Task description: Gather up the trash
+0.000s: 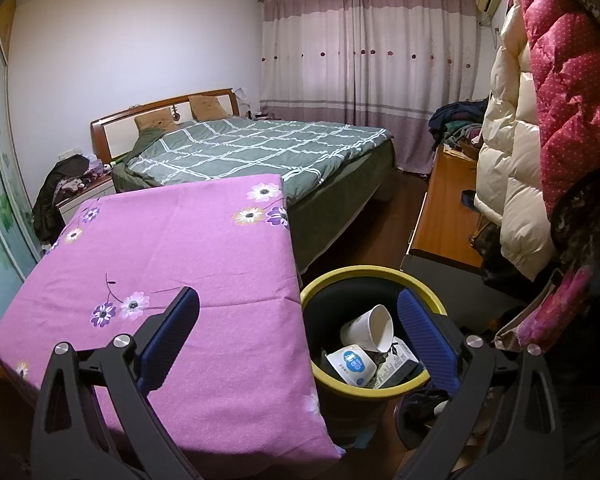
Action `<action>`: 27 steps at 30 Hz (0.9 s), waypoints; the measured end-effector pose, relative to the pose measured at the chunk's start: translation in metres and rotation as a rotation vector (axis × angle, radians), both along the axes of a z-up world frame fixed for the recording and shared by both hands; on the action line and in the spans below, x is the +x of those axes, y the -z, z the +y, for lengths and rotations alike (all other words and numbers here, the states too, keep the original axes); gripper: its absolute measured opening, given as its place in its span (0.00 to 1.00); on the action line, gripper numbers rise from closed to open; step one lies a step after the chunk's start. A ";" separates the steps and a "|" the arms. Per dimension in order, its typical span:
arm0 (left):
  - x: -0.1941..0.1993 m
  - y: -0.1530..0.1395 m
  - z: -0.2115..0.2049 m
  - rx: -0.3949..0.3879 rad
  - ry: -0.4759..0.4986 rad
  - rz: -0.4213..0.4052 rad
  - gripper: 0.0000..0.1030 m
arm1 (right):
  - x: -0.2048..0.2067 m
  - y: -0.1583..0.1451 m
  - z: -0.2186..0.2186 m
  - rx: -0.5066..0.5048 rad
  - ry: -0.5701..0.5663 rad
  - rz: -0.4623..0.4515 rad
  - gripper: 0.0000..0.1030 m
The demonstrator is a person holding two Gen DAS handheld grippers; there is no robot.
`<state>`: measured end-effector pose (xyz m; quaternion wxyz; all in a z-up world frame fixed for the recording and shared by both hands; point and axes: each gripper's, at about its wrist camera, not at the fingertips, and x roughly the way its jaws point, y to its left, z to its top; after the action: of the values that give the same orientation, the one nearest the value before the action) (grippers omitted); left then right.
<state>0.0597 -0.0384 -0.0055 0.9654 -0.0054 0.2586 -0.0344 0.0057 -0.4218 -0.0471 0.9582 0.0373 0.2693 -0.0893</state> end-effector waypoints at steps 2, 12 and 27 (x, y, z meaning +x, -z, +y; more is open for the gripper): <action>0.000 0.001 0.001 0.000 0.003 0.002 0.95 | 0.000 0.000 0.001 0.000 0.001 0.001 0.92; 0.002 0.004 0.008 -0.025 0.016 0.014 0.95 | 0.000 0.001 0.002 0.000 0.000 0.004 0.92; 0.006 0.007 0.005 -0.017 0.012 0.031 0.95 | 0.003 0.003 0.005 0.003 -0.004 0.013 0.92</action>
<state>0.0653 -0.0337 -0.0125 0.9610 -0.0128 0.2731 -0.0423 0.0082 -0.4171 -0.0506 0.9565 0.0375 0.2758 -0.0871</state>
